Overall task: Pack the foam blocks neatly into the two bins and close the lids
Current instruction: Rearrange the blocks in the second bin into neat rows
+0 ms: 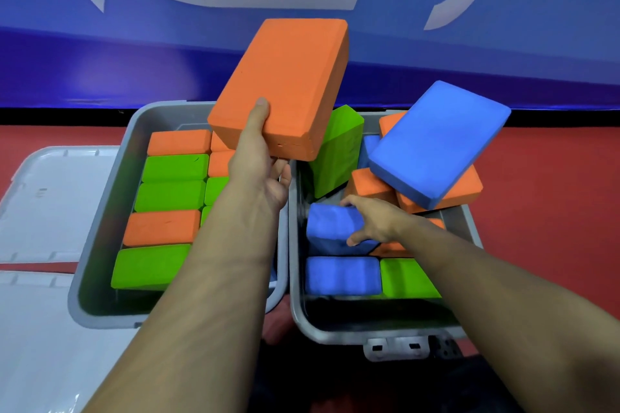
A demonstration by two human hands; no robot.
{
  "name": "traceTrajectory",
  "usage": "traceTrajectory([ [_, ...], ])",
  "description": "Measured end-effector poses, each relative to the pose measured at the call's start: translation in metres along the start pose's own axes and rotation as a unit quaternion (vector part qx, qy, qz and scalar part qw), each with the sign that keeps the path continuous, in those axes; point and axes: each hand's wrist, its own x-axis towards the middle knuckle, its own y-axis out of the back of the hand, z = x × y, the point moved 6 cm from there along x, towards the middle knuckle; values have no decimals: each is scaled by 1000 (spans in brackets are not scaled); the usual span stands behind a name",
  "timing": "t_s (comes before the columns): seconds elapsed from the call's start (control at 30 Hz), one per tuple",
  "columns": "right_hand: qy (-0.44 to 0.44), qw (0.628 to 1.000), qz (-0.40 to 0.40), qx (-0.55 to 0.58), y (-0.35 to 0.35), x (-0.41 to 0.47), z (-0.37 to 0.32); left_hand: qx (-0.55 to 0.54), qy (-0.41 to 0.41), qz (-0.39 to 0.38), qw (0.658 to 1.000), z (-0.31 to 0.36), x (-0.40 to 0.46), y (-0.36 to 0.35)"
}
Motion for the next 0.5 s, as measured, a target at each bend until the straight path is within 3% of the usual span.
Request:
traceTrajectory([
  [0.3, -15, 996, -80, 33, -36, 9, 7, 11, -5, 2, 1000, -1, 5, -3],
  [0.4, -15, 997, -66, -41, -29, 6, 6, 15, 1, 0, 1000, -2, 5, -5],
  [0.5, -45, 989, -113, -82, -36, -10, 7, 8, 7, -3, 1000, -4, 4, -8],
])
